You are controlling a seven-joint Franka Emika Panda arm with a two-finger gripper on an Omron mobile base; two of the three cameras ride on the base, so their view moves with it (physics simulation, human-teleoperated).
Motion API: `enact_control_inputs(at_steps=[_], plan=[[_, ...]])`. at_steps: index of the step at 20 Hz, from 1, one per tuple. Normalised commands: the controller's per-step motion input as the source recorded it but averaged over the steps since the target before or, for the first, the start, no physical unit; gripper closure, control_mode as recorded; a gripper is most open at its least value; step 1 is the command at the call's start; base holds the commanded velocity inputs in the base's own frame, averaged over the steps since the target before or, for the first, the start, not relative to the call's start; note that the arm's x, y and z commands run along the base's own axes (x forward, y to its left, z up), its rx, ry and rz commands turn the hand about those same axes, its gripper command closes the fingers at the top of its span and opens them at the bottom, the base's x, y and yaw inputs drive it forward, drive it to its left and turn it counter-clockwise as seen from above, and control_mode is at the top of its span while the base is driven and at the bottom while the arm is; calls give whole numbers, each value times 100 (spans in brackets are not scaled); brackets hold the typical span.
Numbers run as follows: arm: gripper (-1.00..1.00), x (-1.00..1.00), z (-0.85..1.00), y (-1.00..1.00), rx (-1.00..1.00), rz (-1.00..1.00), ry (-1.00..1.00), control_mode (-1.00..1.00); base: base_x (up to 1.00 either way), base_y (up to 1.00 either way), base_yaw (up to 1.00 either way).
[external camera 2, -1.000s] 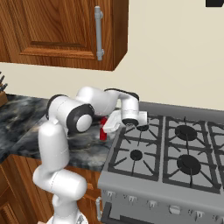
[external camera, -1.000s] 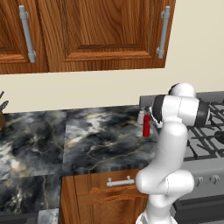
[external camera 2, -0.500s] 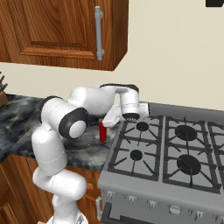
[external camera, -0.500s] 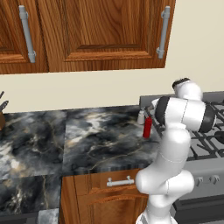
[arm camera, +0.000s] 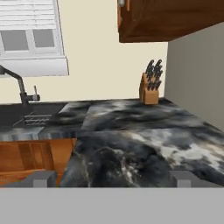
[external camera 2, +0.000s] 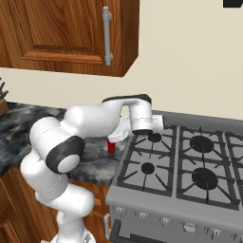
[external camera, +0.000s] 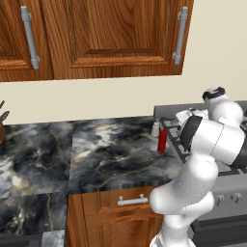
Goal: Collect the turmeric, ketchup, and shaker from the cabinet and place them next to the stove.
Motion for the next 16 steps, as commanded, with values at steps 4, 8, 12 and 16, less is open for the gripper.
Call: enact_control_inputs(at_steps=[4, 8, 12, 16], plan=[[-100, -100, 13, 4, 0, -9, 4, -100, 0, 0, 0], [-100, -100, 23, 10, 0, -11, 10, -100, 0, 0, 0], [-100, -90, 49, 19, 0, -11, 17, -100, 0, 0, 0], [-100, -69, 55, 30, -1, -8, 17, -100, 0, 0, 0]])
